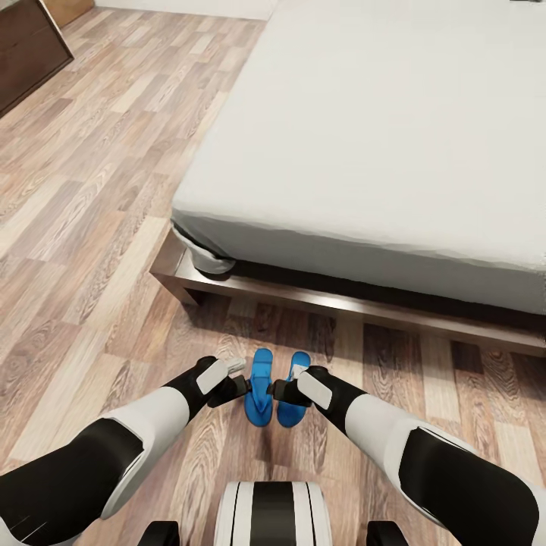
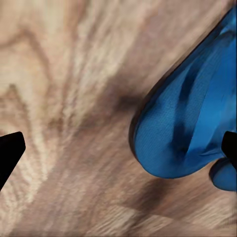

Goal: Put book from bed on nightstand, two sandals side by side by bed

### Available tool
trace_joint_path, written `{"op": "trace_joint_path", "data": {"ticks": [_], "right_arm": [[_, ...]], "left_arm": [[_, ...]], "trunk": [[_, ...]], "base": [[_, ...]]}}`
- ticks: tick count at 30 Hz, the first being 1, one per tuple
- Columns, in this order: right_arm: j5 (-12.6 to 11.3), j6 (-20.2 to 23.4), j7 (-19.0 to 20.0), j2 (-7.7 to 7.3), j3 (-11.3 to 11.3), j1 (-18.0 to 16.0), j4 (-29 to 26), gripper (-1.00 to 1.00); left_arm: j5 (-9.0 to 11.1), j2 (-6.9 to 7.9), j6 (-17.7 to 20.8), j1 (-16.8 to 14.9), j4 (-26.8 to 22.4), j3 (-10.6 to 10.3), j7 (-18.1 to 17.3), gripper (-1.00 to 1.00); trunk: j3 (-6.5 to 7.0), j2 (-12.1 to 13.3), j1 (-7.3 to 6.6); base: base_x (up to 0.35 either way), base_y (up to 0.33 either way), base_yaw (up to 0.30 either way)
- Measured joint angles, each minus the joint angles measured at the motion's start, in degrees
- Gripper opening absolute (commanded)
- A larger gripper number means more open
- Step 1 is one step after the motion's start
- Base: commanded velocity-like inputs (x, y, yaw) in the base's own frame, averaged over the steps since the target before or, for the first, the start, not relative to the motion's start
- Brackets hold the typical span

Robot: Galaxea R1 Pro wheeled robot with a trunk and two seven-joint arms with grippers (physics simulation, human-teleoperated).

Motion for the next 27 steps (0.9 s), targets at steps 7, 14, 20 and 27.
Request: {"op": "trace_joint_path", "data": {"ticks": [7,14,20,27], "right_arm": [[0.0,0.0,0.0,0.00,0.0,0.0,0.0,1.00],[0.0,0.0,0.0,0.00,0.0,0.0,0.1,1.00],[0.0,0.0,-0.1,0.00,0.0,0.0,0.1,1.00],[0.0,0.1,-0.1,0.00,0.0,0.0,0.1,1.00]], "left_arm": [[0.0,0.00,0.0,0.0,0.0,0.0,0.0,1.00],[0.0,0.00,0.0,0.0,0.0,0.0,0.0,1.00],[0.0,0.00,0.0,0.0,0.0,0.0,0.0,1.00],[0.0,0.00,0.0,0.0,0.0,0.0,0.0,1.00]], "trunk": [[1.55,0.1,-0.18],[3.10,0.2,-0.36],[4.43,0.3,-0.52],[5.10,0.3,-0.59]], "base": [[0.000,0.000,0.000],[0.000,0.000,0.000],[0.000,0.000,0.000],[0.000,0.000,0.000]]}}
